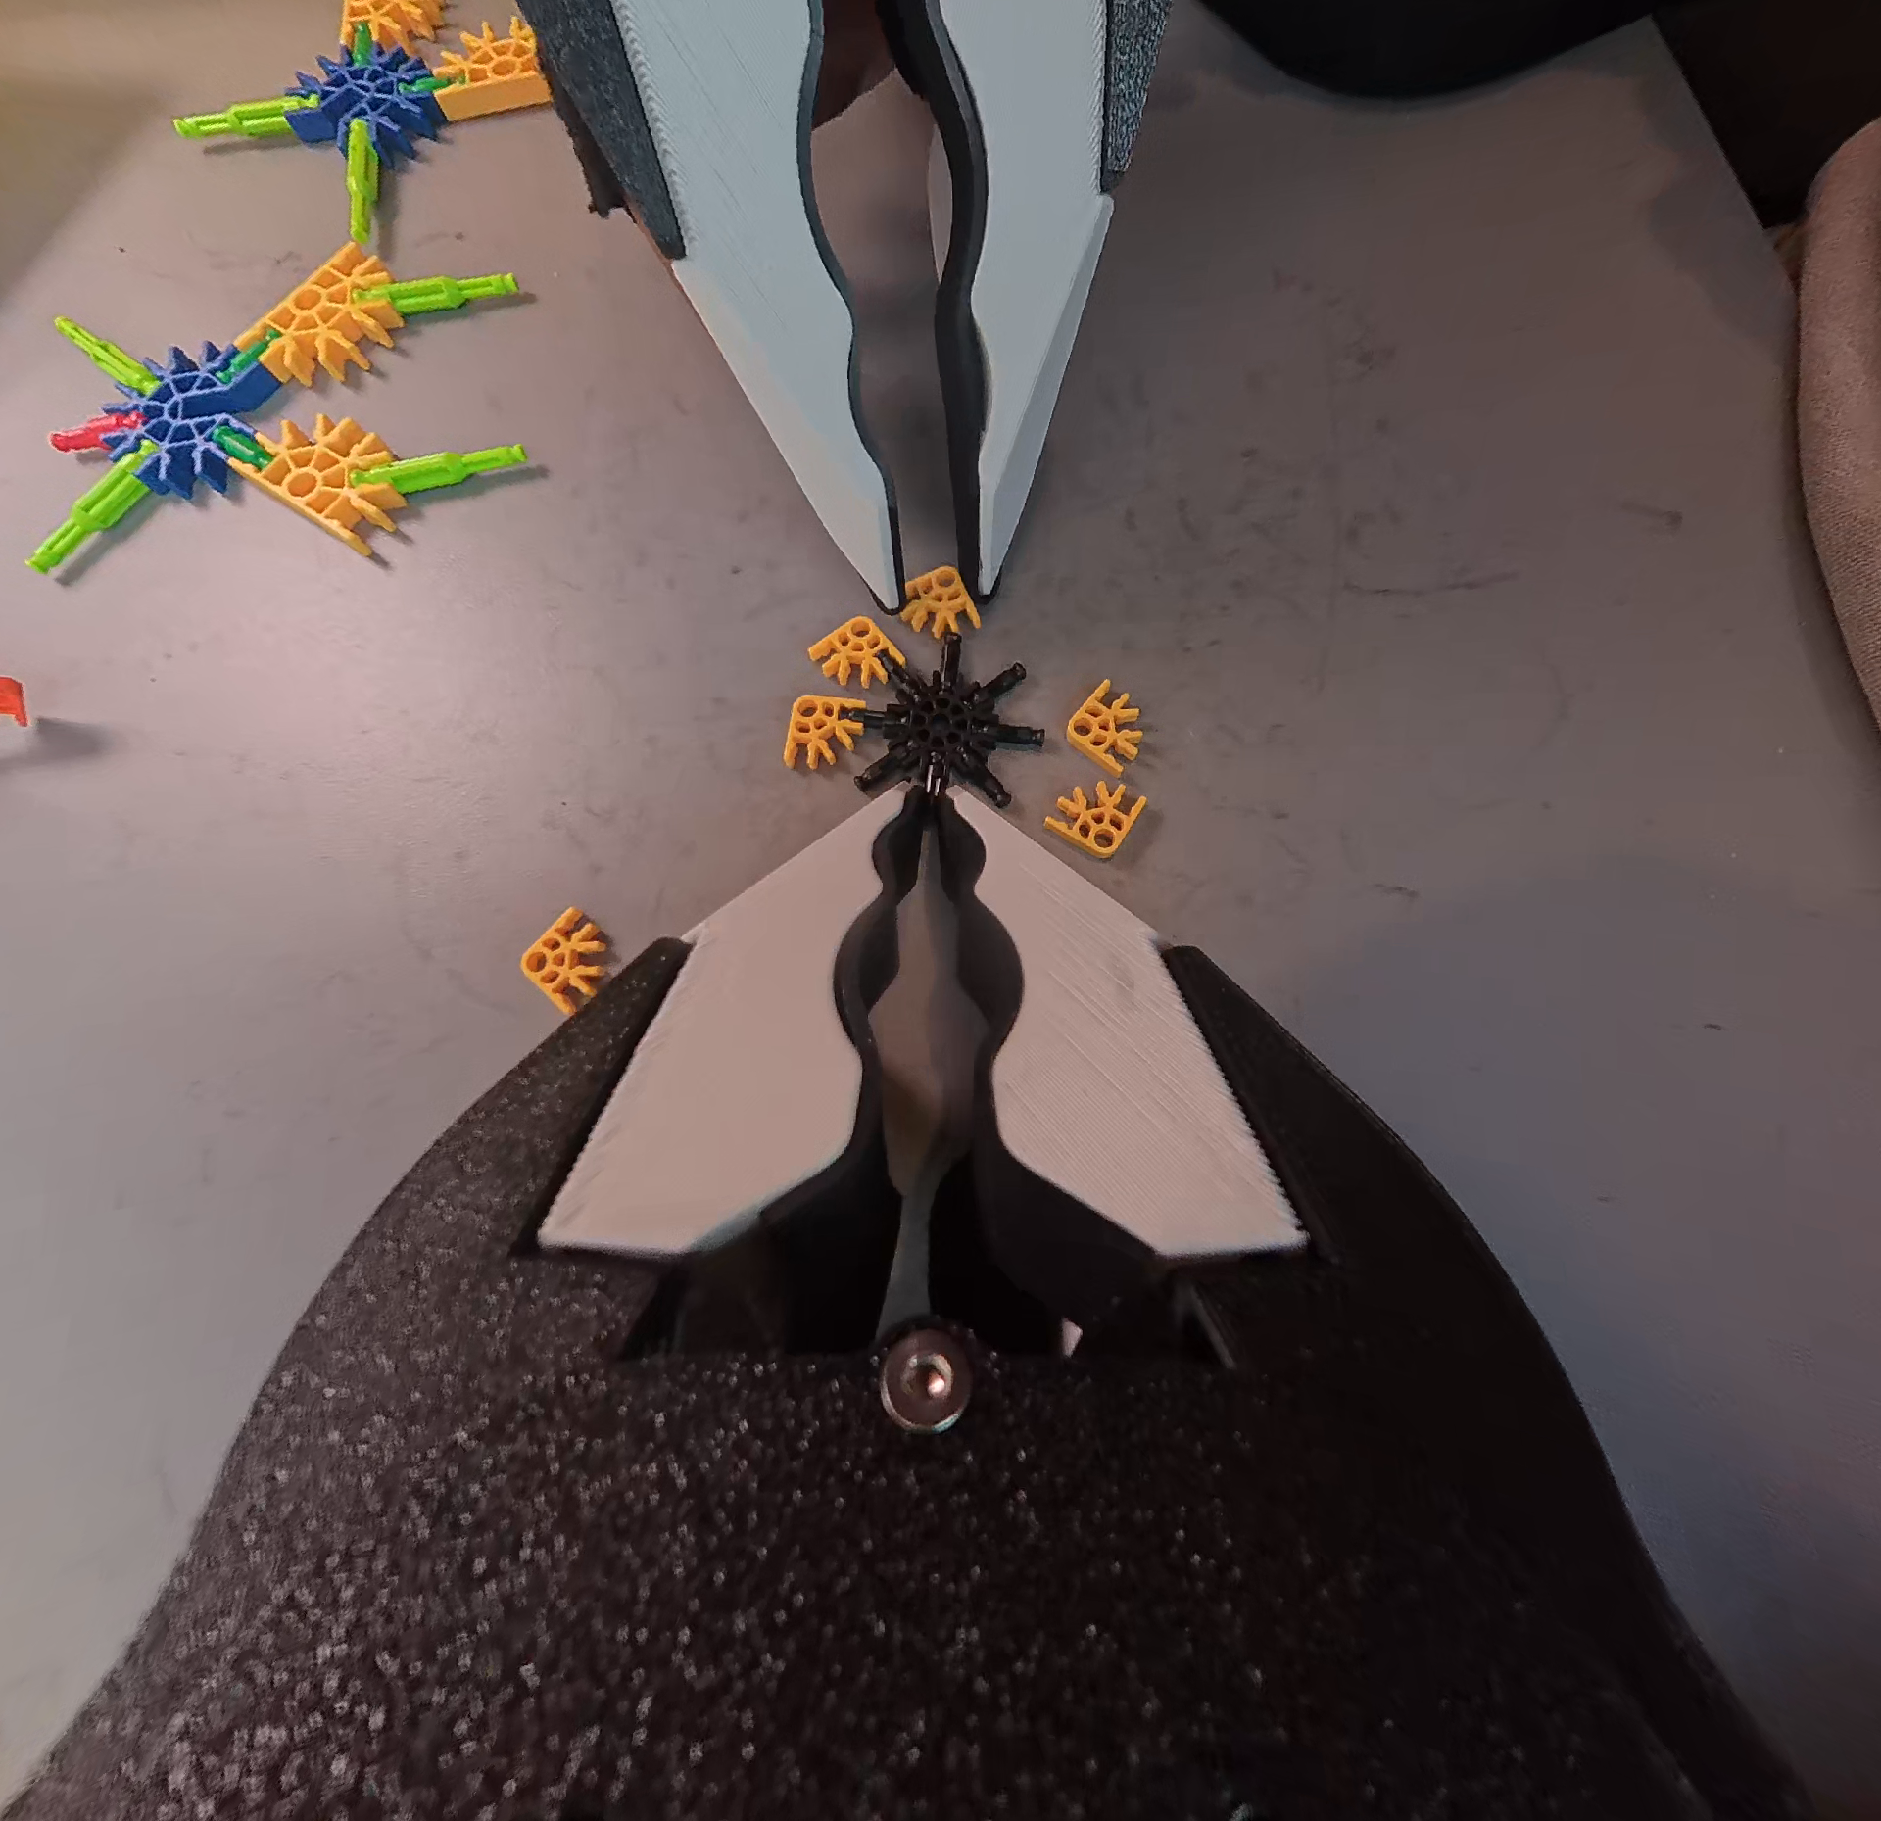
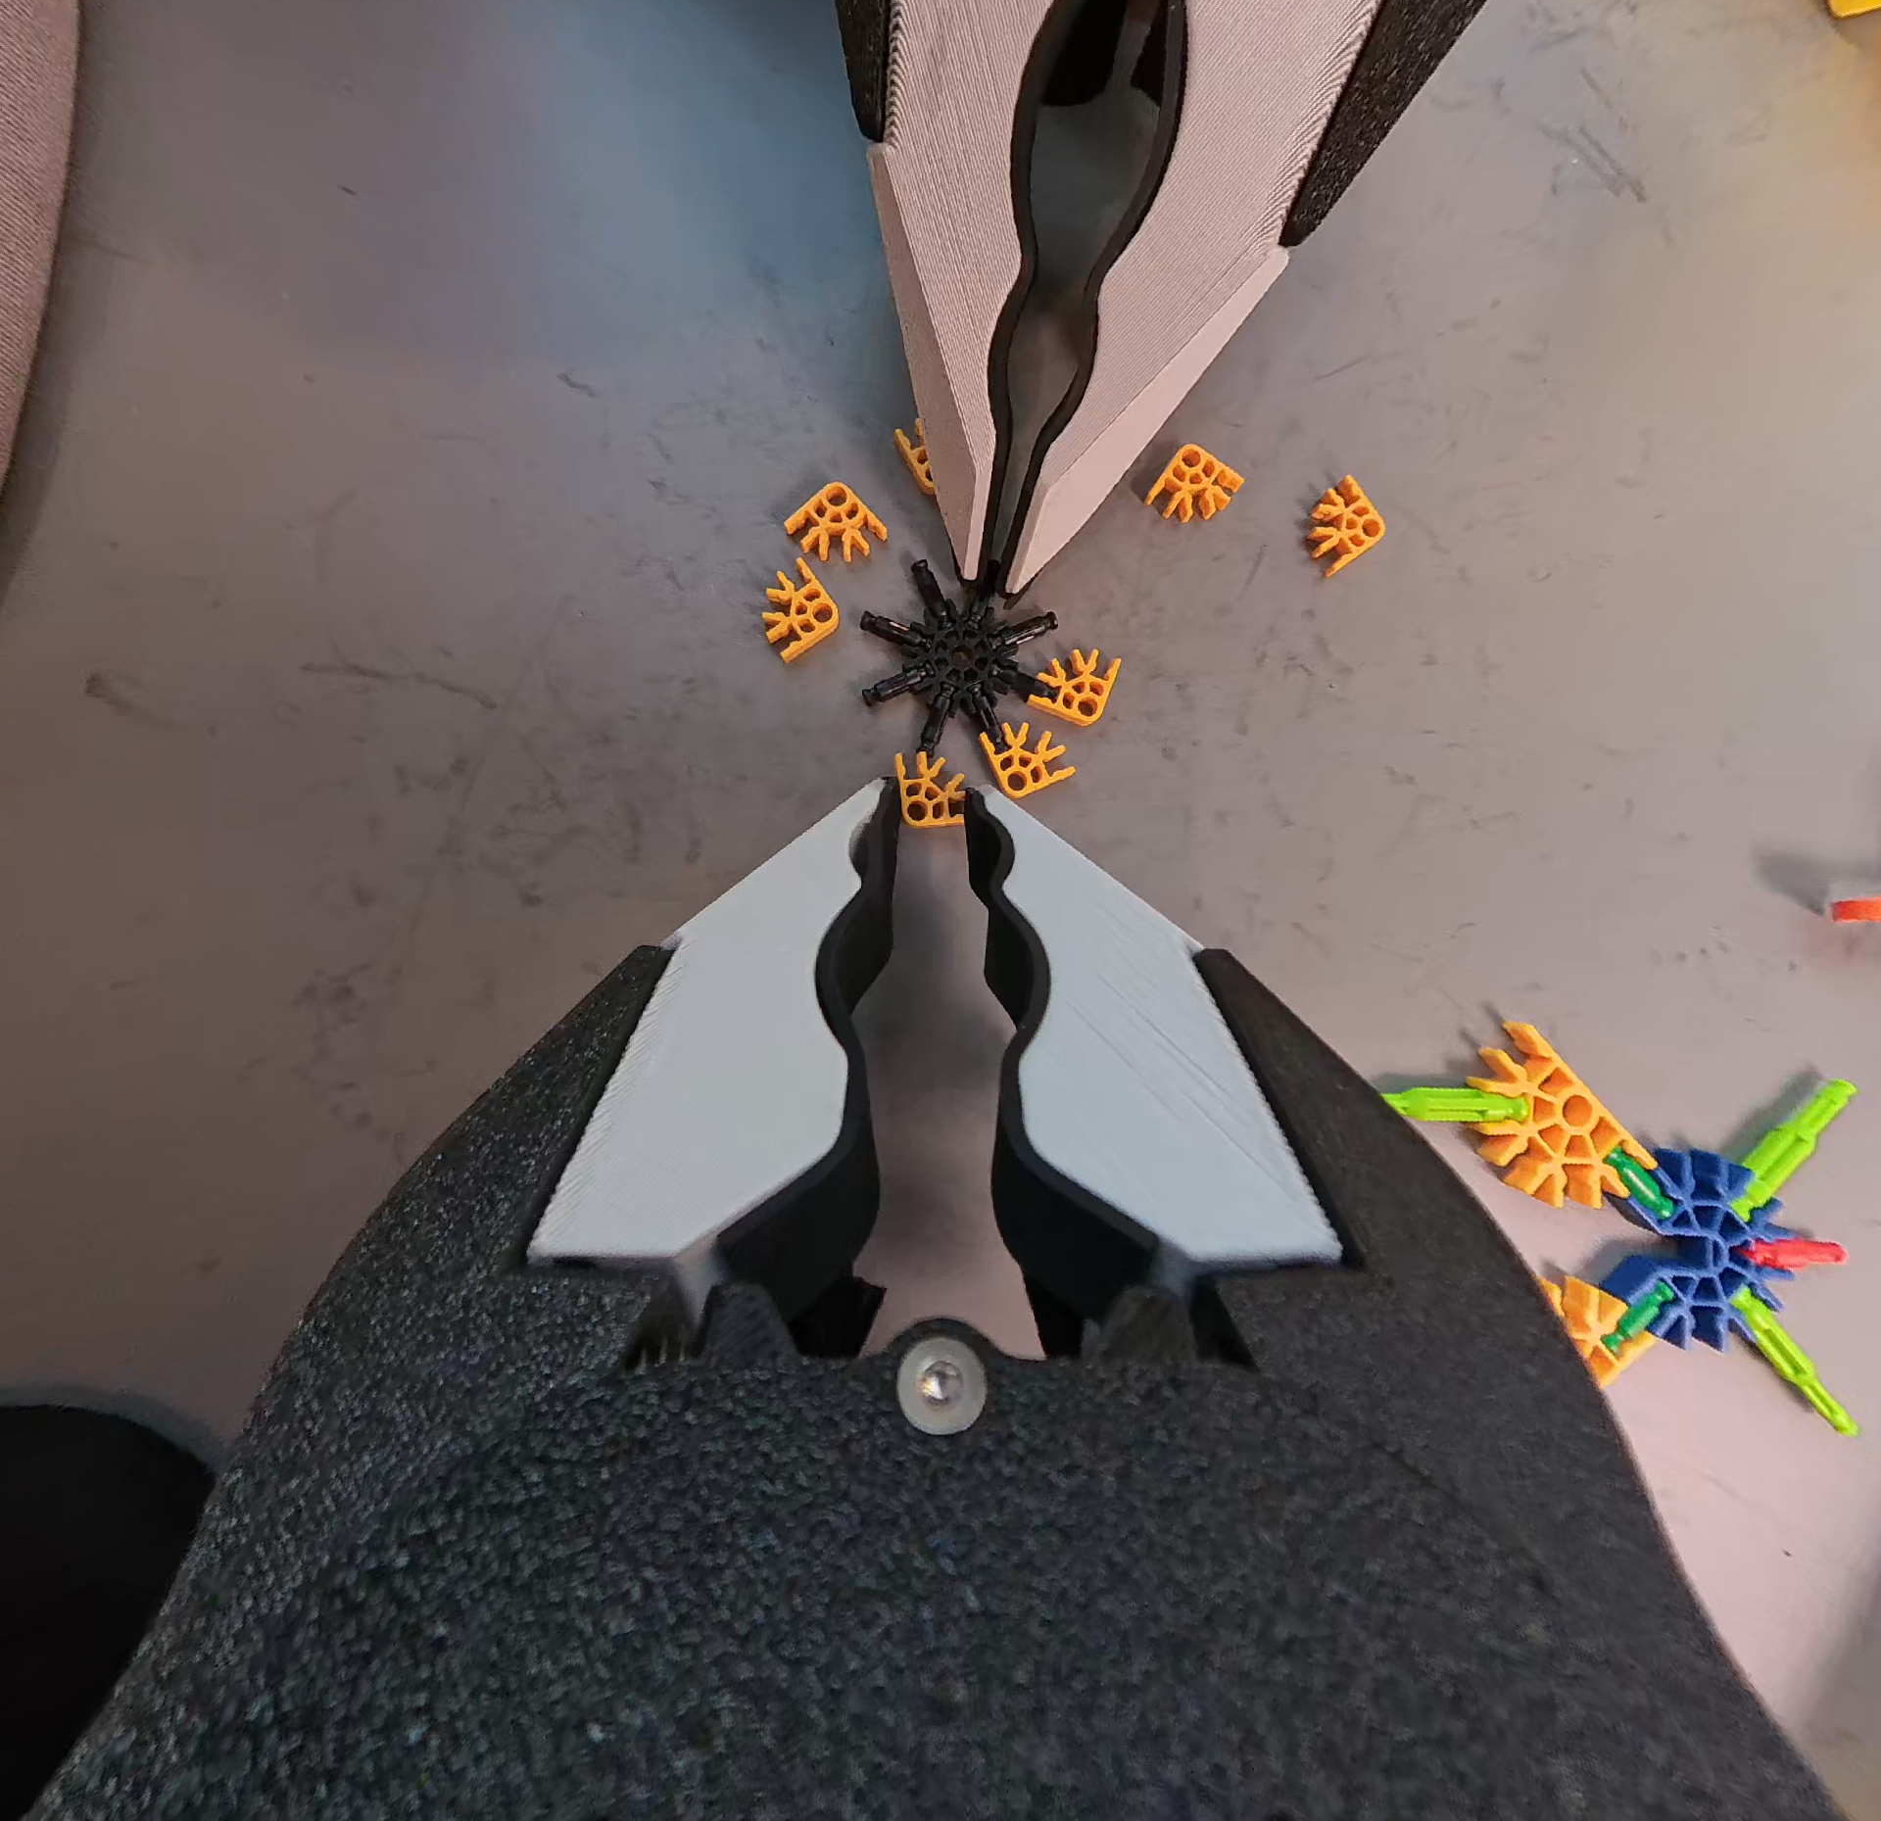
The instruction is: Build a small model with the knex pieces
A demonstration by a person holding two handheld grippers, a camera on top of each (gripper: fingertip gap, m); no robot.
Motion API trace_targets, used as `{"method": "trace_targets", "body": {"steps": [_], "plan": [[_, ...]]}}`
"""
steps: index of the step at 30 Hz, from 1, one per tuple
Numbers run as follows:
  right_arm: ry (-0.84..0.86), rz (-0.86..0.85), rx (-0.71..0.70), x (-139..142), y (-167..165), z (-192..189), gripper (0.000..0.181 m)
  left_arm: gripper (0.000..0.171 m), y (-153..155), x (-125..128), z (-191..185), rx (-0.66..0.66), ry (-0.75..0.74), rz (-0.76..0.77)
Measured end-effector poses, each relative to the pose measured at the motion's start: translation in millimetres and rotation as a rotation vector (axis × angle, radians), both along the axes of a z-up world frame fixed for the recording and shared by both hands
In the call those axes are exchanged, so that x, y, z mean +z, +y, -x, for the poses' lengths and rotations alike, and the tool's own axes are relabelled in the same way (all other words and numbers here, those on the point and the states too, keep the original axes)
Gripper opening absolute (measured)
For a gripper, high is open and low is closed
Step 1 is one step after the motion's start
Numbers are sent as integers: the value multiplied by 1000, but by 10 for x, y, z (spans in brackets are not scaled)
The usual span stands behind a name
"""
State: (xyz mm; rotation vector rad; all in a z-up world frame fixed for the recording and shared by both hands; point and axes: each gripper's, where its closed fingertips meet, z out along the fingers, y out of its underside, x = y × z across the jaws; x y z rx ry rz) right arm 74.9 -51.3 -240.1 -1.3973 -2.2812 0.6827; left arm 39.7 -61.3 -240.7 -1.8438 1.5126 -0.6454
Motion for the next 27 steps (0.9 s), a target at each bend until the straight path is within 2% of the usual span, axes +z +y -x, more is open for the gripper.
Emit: {"method": "trace_targets", "body": {"steps": [7,15,19,27], "plan": [[8,-24,-25,-1,3,27,11,2,-31,164,-18,38,-99,9],[13,-43,-72,62,41,35,17,2,15,66,-4,100,-54,49],[62,-14,-74,181,13,44,12,2,18,22,-7,107,-33,55],[52,23,-90,113,43,42,10,2,26,14,-2,113,-25,49]]}}
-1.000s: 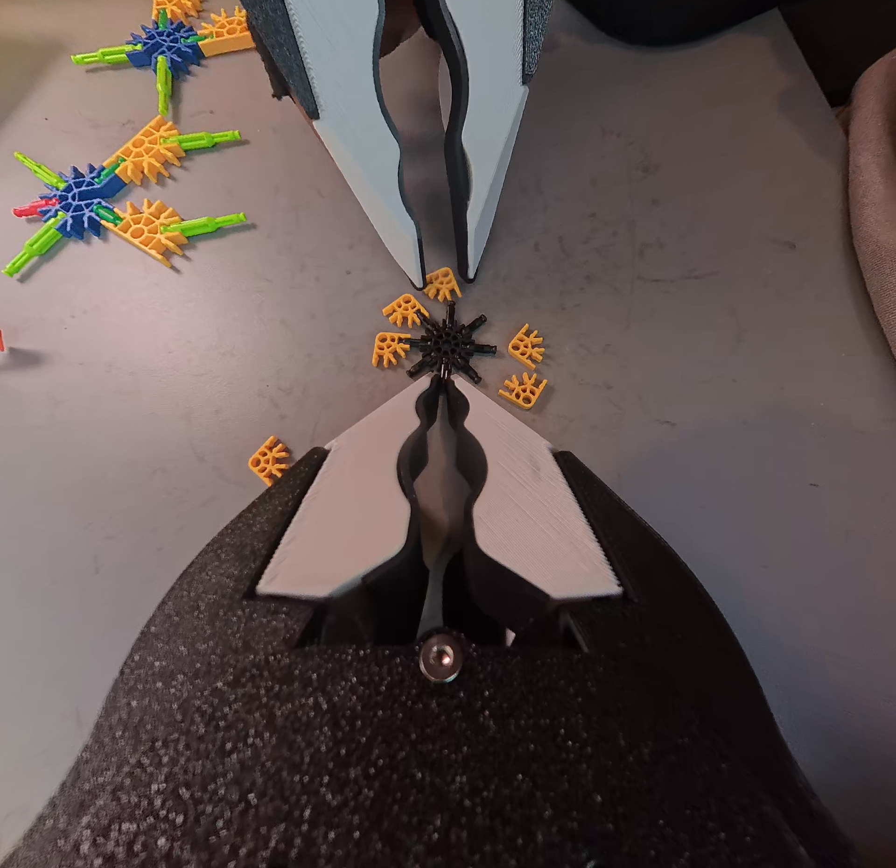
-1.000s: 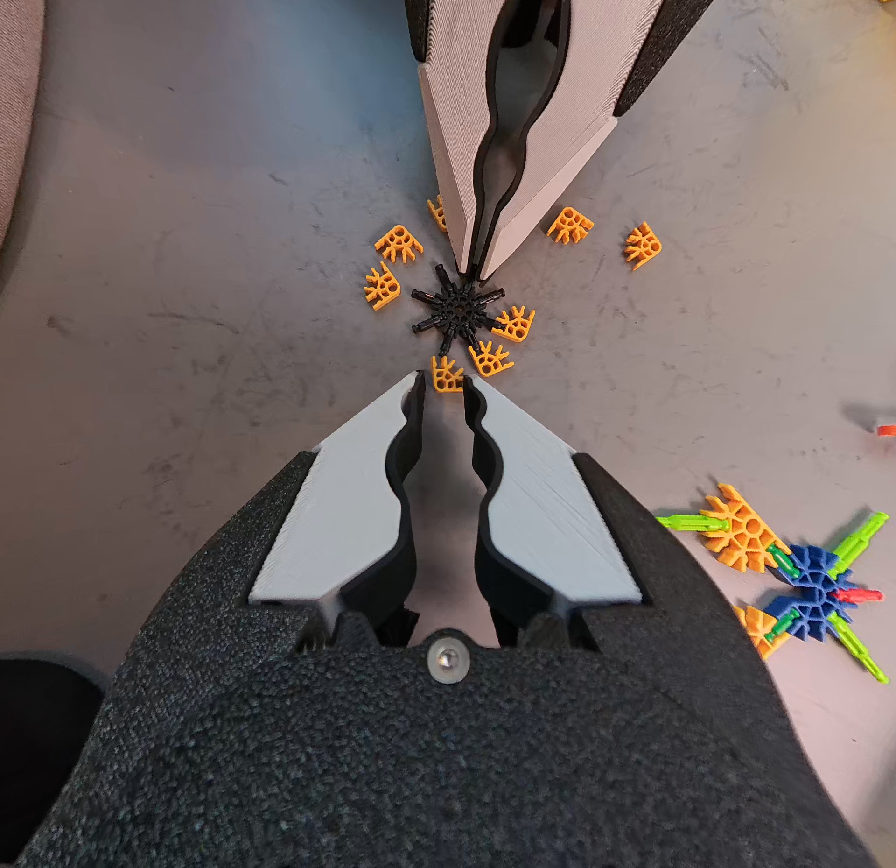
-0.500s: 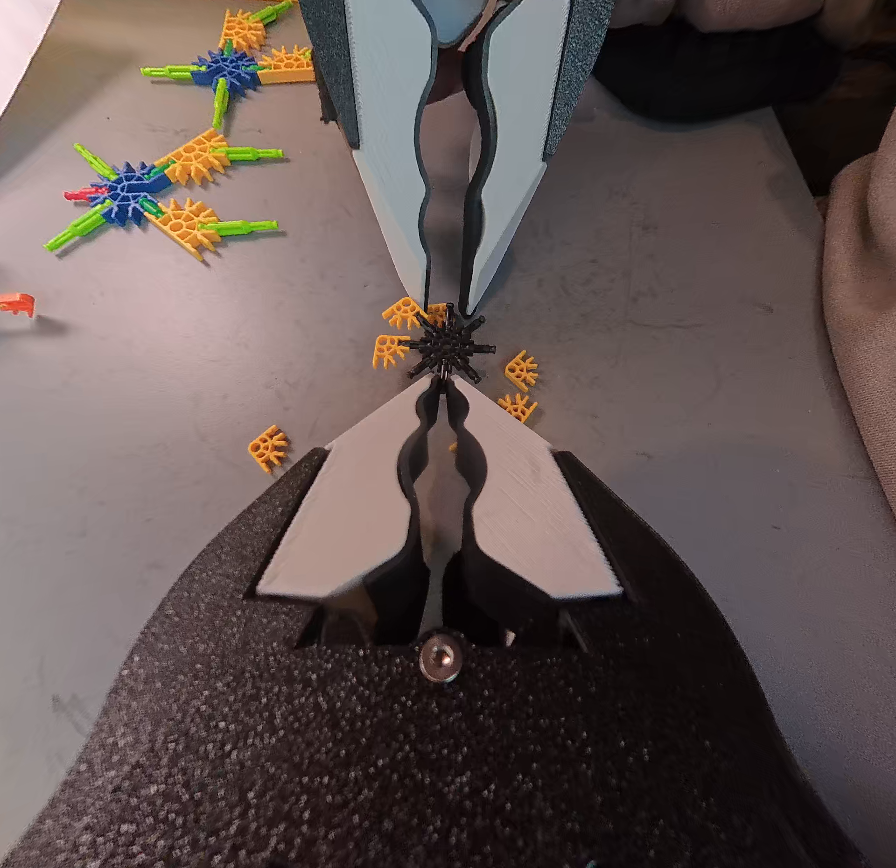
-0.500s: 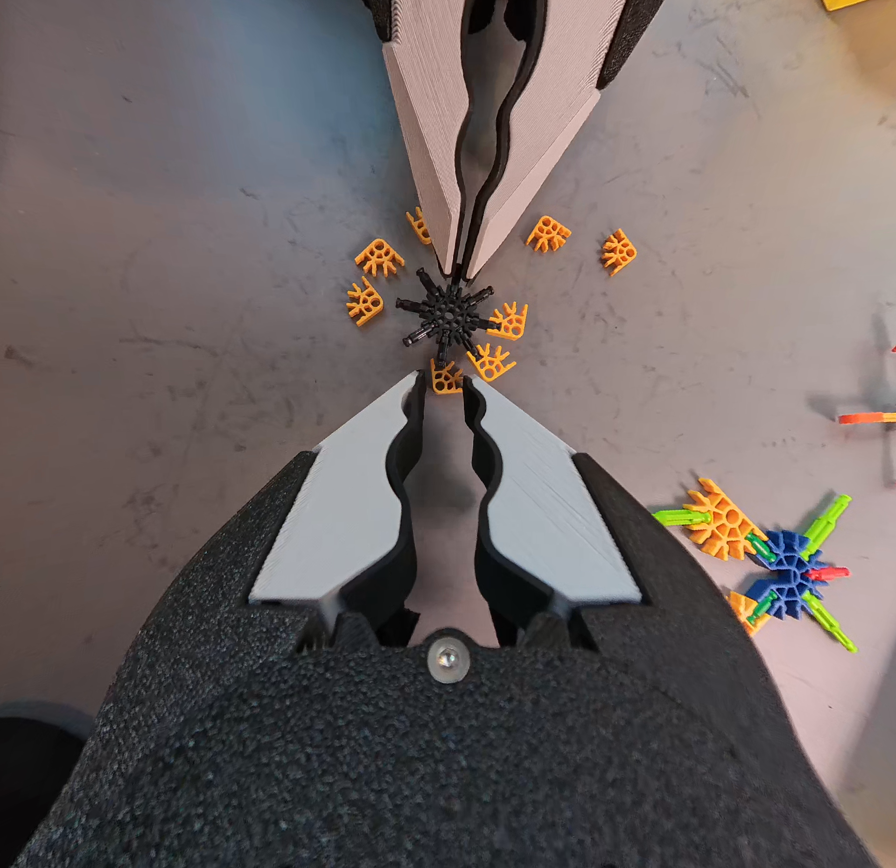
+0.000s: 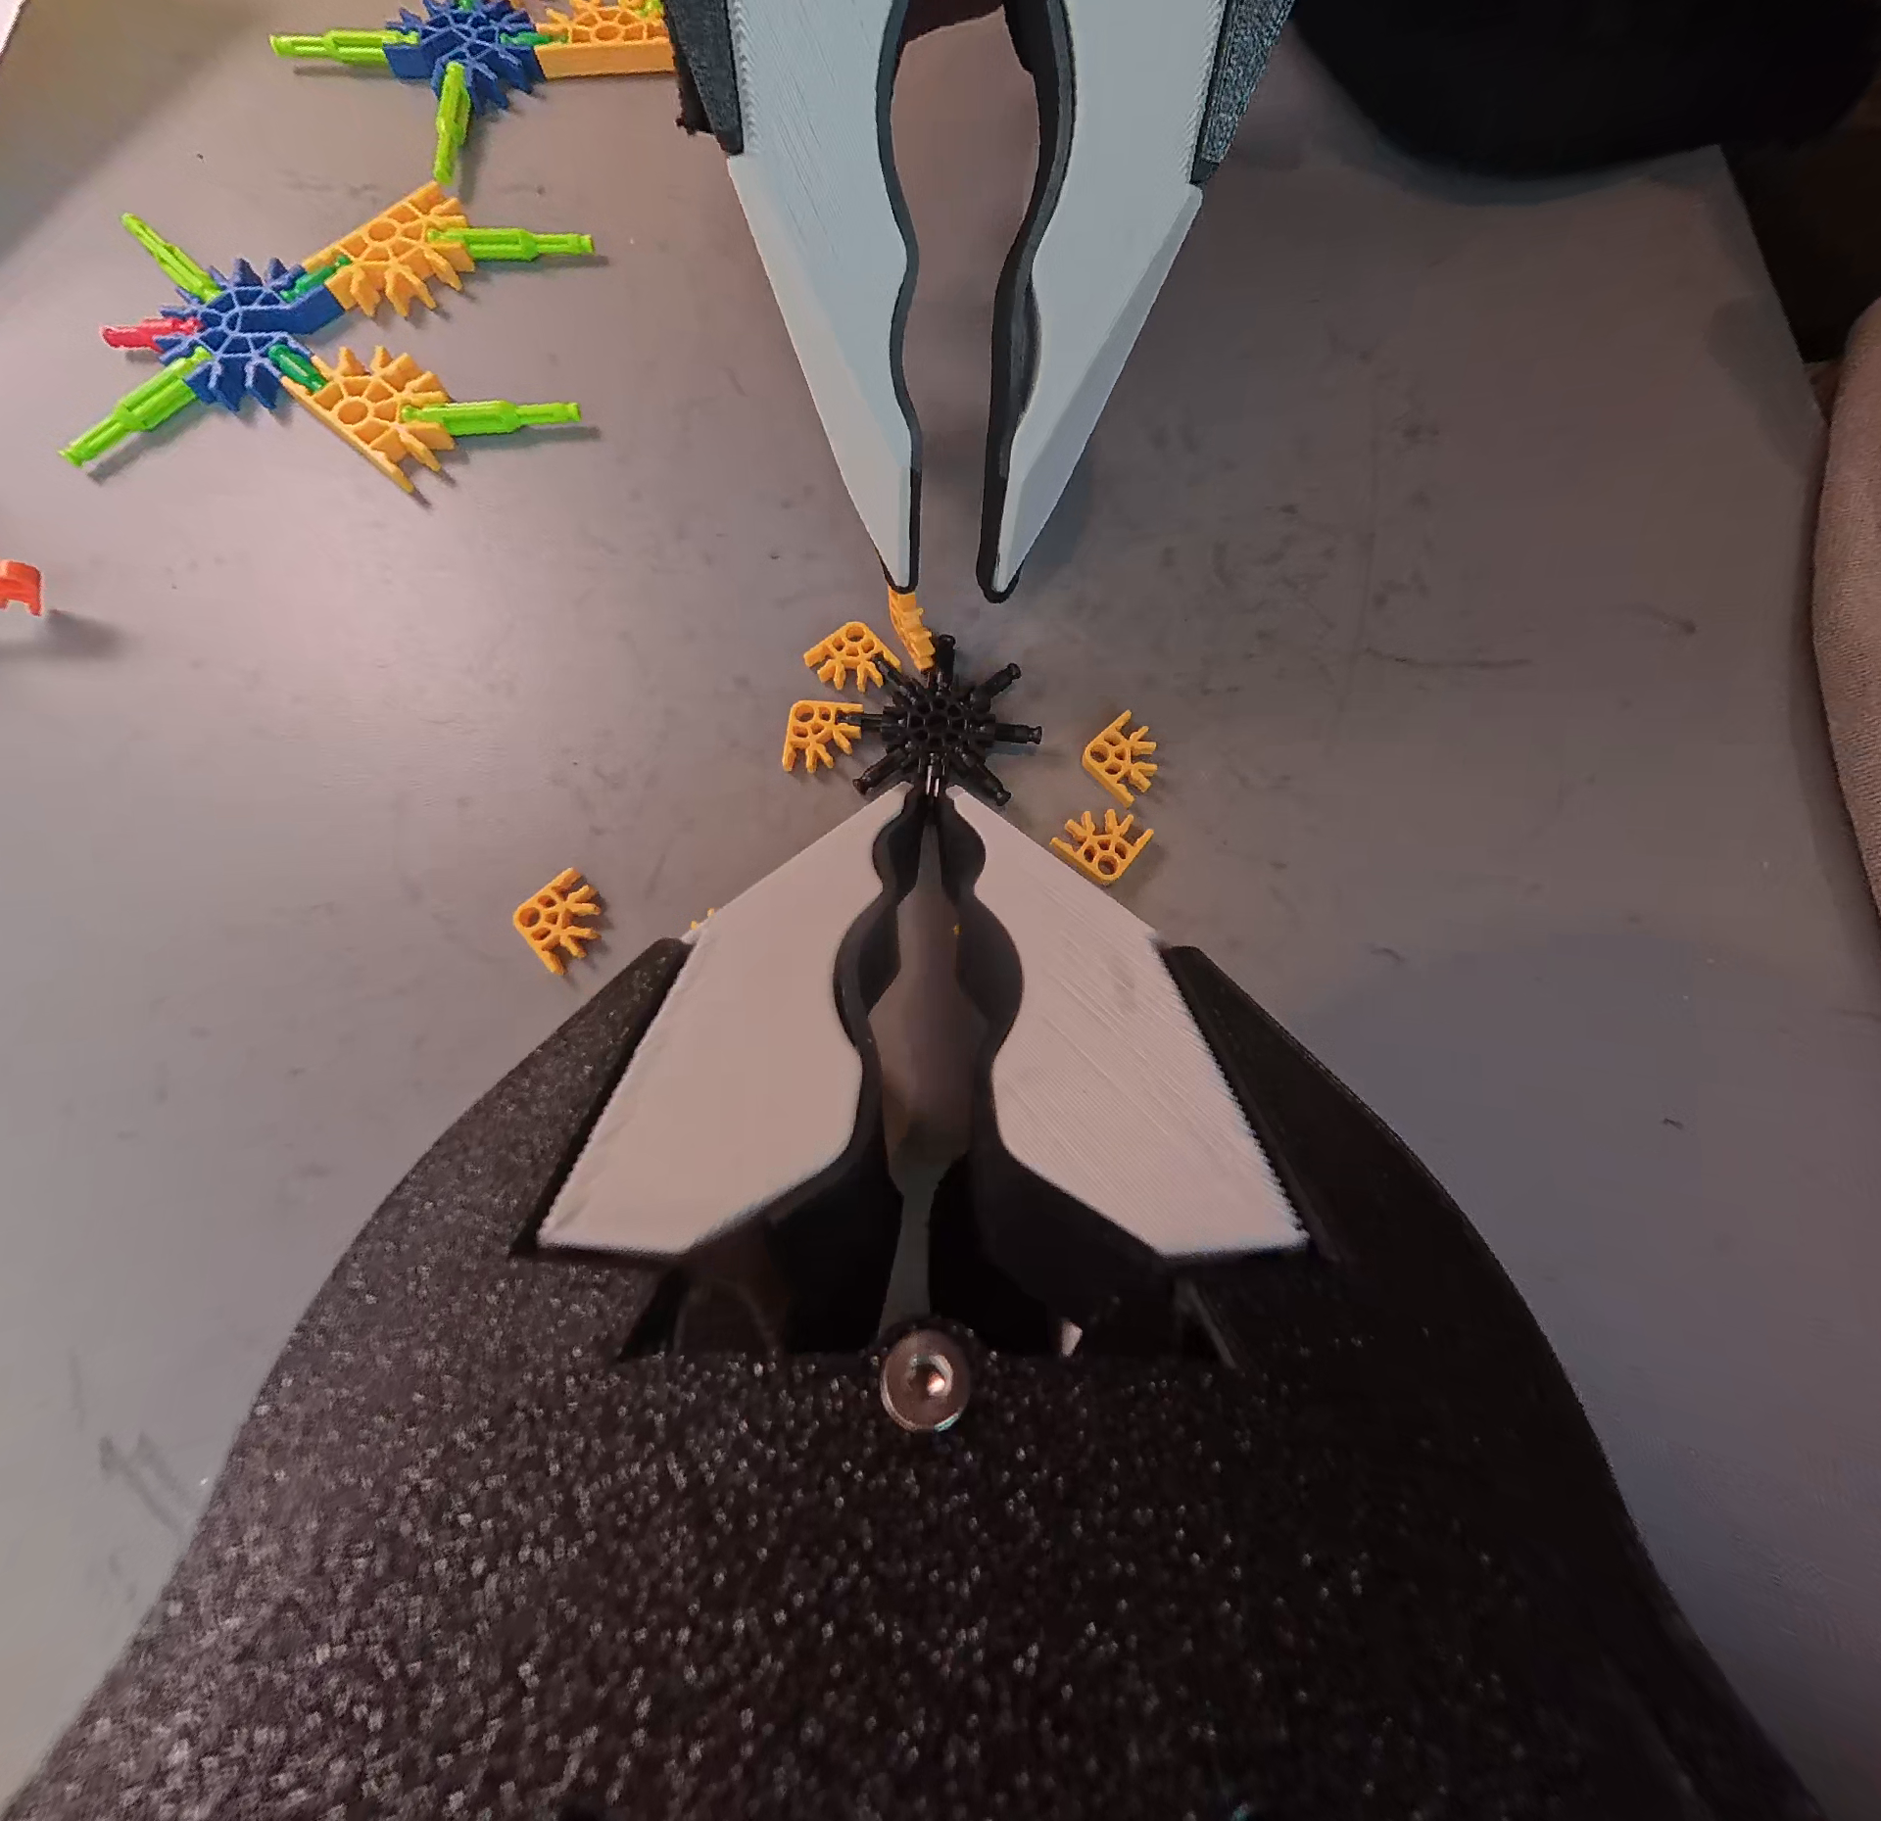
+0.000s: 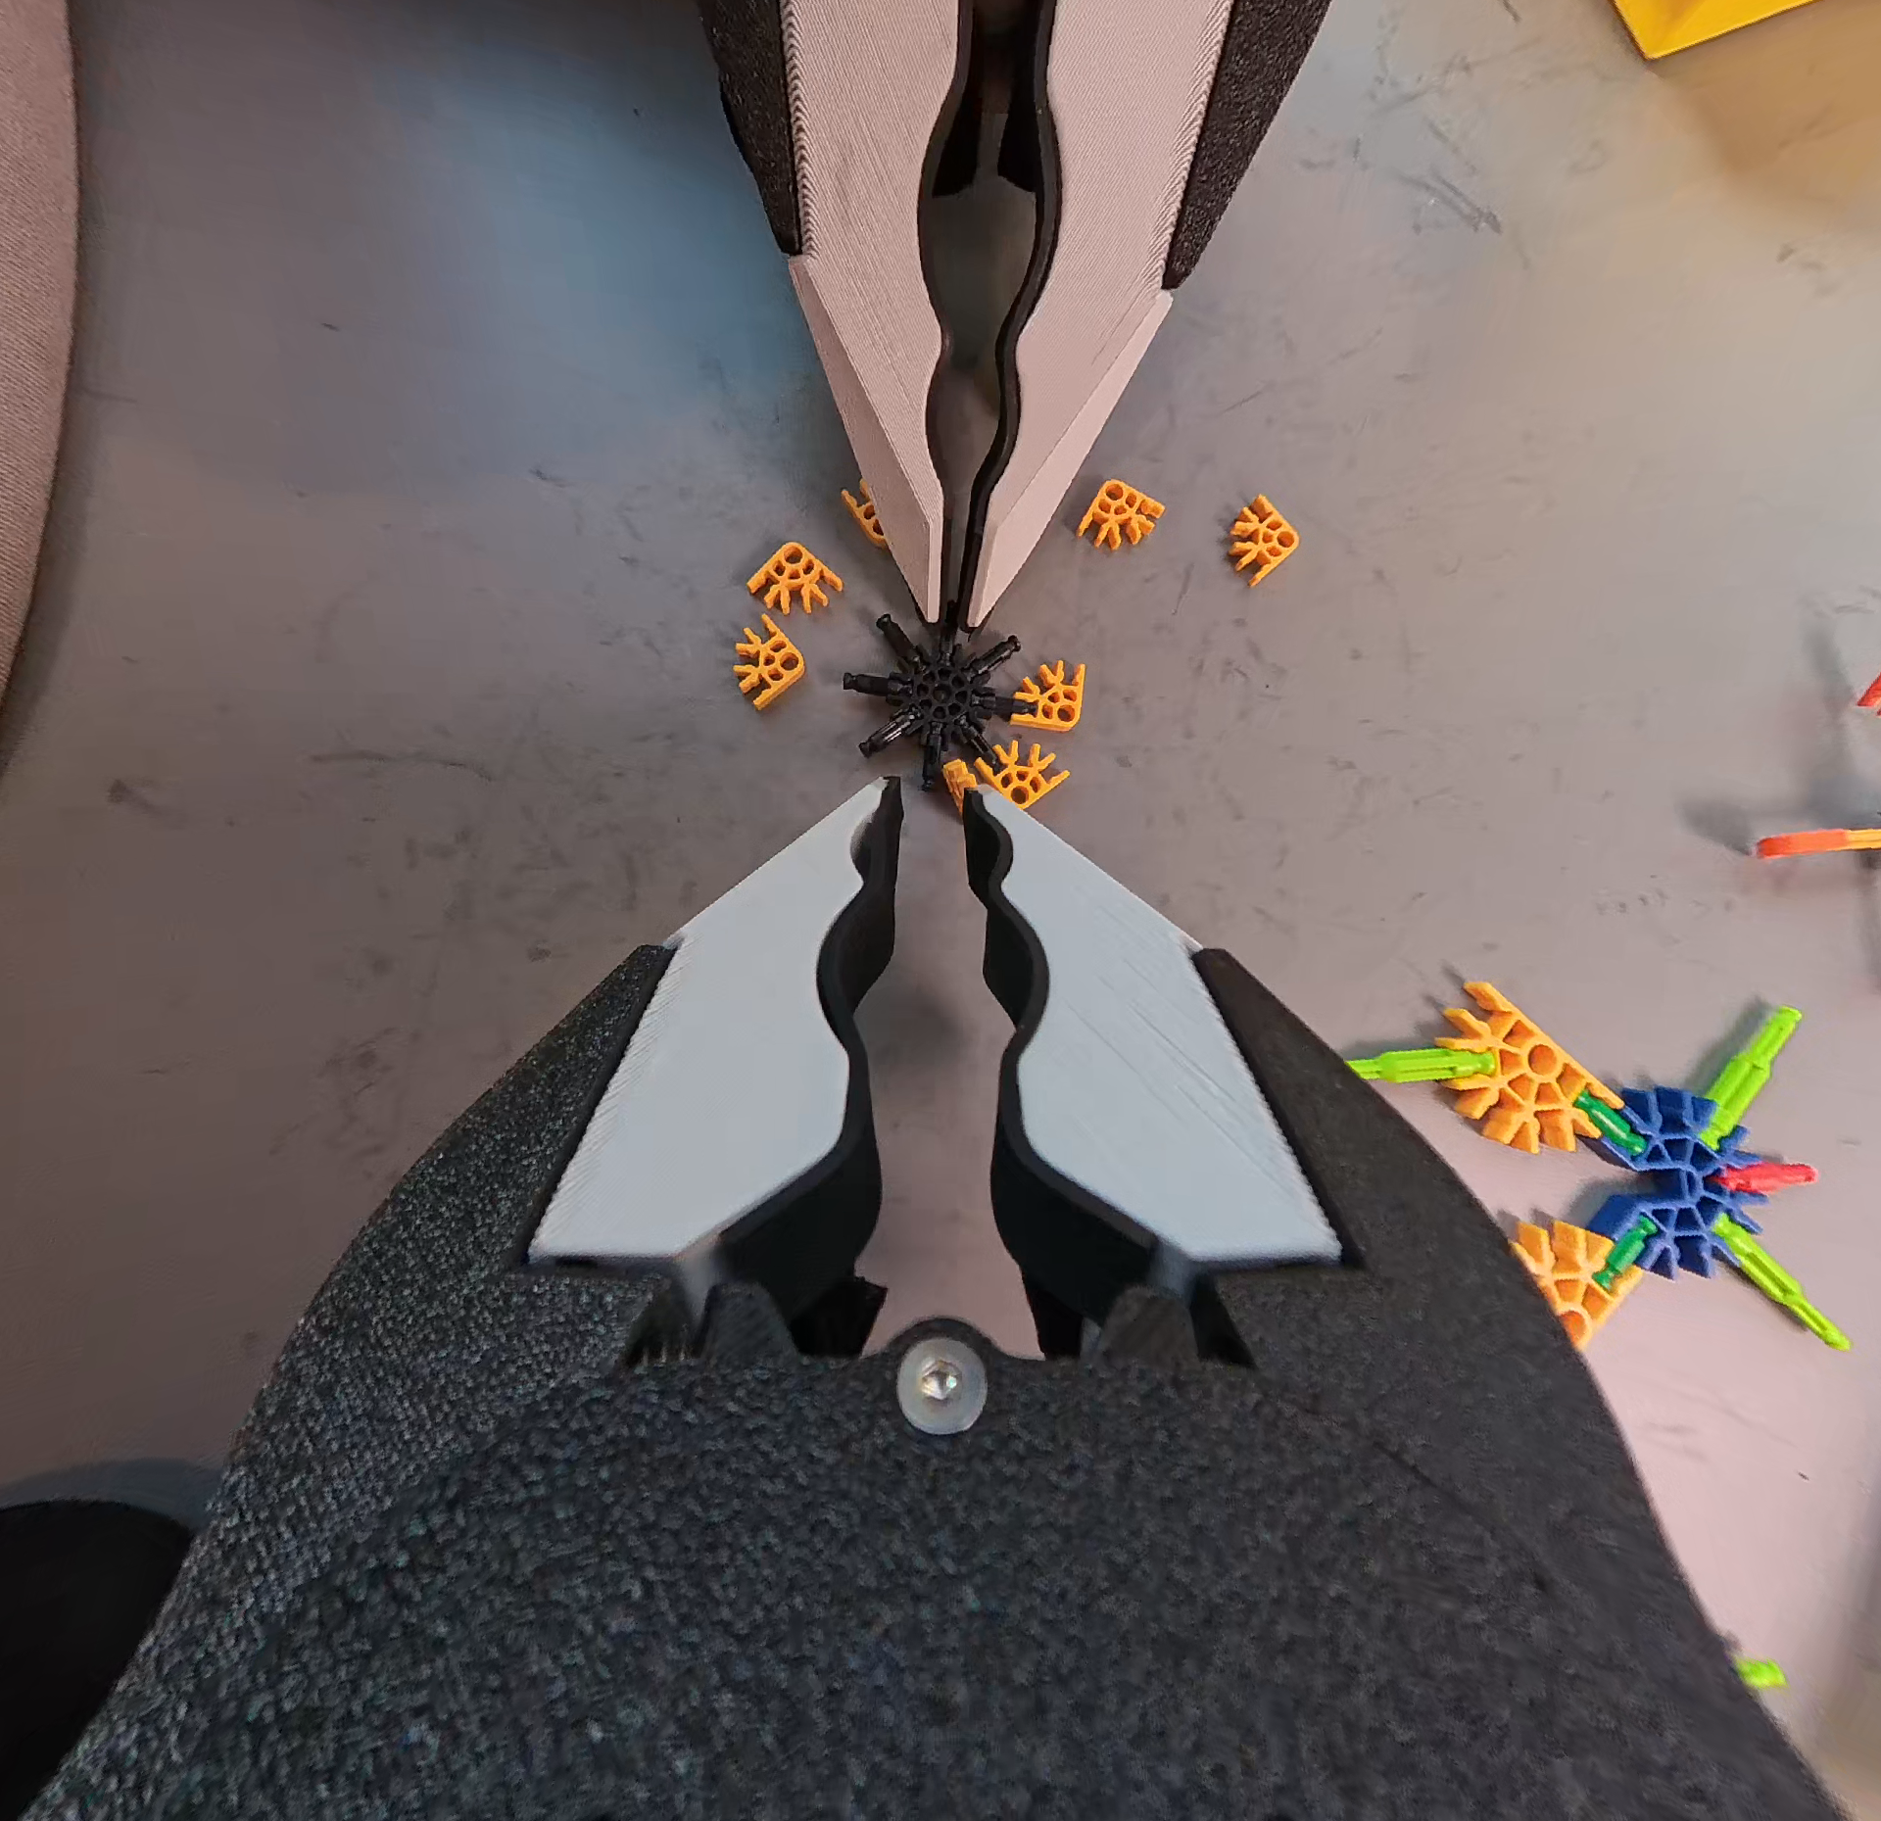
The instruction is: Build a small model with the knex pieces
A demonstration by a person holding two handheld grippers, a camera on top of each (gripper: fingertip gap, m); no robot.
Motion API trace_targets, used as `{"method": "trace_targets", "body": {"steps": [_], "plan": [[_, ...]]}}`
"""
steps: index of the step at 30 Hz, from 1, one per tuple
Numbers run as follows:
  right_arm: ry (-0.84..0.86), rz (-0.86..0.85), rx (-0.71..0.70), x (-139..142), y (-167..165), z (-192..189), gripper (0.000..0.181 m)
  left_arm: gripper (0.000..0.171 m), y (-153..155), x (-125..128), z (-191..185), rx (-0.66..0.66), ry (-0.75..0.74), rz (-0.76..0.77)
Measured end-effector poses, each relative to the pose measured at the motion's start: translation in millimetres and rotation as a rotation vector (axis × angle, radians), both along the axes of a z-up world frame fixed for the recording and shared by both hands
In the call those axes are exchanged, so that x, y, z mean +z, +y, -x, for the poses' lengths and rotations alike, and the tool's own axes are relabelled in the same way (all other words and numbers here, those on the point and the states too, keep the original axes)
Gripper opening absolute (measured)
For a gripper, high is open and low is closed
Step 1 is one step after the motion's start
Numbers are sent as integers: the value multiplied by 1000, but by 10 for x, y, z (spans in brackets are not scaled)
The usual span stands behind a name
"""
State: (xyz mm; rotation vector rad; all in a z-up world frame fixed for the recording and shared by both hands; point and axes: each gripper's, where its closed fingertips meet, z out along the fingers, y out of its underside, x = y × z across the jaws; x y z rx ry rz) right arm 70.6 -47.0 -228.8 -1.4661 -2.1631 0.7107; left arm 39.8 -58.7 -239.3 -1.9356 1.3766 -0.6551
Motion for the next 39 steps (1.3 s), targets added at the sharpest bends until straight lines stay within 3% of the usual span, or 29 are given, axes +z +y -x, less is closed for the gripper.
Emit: {"method": "trace_targets", "body": {"steps": [12,19,39], "plan": [[3,83,-60,-95,106,75,12,3,24,-13,93,16,26,-19],[15,112,-58,-46,92,39,29,3,50,30,114,37,1,-22],[-60,48,-46,-58,-1,-42,23,3,3,27,37,34,20,-38]]}}
